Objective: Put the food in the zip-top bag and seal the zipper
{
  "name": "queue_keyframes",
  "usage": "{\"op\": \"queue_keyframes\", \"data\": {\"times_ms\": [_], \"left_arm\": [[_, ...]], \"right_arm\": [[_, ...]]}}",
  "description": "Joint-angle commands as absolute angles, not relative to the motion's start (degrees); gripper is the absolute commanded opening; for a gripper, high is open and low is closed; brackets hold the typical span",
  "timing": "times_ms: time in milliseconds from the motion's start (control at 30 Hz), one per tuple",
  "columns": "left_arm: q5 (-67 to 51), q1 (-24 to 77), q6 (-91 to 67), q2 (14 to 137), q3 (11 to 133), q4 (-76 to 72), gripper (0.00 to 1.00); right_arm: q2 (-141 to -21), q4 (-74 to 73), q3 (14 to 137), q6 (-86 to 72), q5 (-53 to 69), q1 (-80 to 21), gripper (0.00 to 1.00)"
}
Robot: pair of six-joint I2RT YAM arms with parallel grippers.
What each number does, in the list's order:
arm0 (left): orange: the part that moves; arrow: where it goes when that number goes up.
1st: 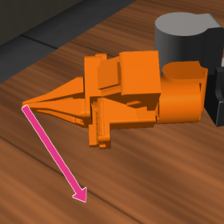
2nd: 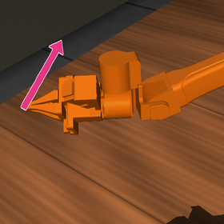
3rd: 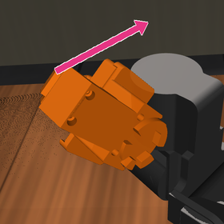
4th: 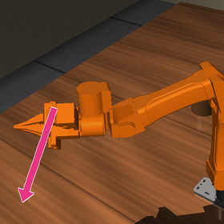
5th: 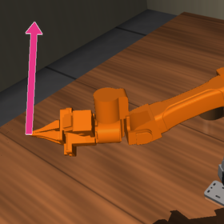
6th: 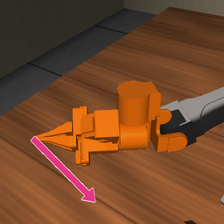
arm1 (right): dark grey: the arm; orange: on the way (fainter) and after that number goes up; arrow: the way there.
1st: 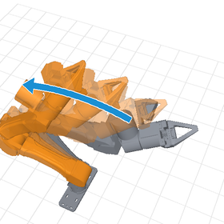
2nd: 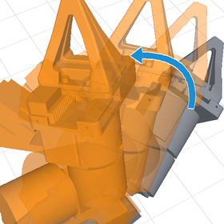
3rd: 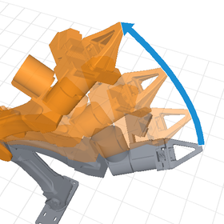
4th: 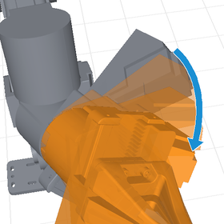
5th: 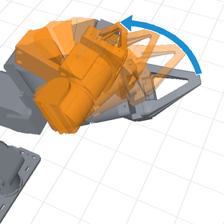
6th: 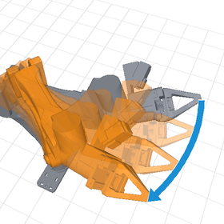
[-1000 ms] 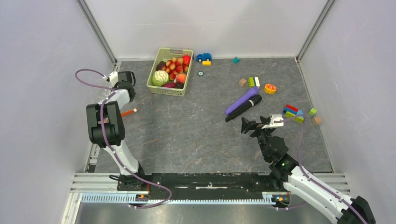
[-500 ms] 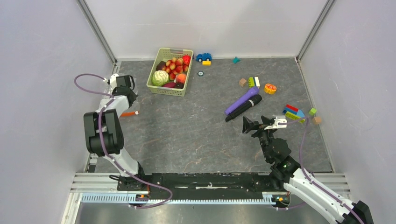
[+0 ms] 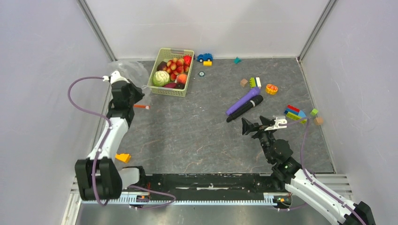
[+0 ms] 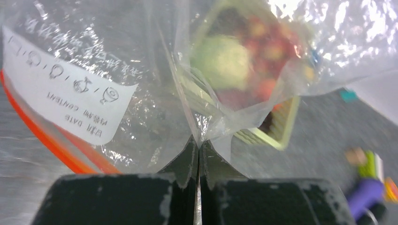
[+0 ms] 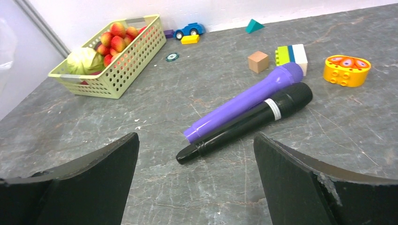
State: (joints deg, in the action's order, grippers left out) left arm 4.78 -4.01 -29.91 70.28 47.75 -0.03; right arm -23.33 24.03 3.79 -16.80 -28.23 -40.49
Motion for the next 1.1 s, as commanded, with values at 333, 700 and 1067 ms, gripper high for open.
{"op": "queue_keyframes", "data": {"times_ms": [333, 700, 1067], "left_arm": [[-20.4, 21.2, -36.5, 54.0, 42.3, -6.4, 0.02], [6.7, 33.9, -61.8, 46.4, 40.2, -1.0, 0.02], [22.1, 48.1, -77.7, 53.5, 43.8, 5.4, 0.02]], "right_arm": [[-23.0, 34.0, 2.1, -13.1, -10.1, -40.6, 0.98], [-38.8, 49.7, -0.4, -5.1, 16.2, -42.6, 0.98], [-56.4, 73.5, 1.8, 1.6, 0.7, -57.7, 0.98]]}}
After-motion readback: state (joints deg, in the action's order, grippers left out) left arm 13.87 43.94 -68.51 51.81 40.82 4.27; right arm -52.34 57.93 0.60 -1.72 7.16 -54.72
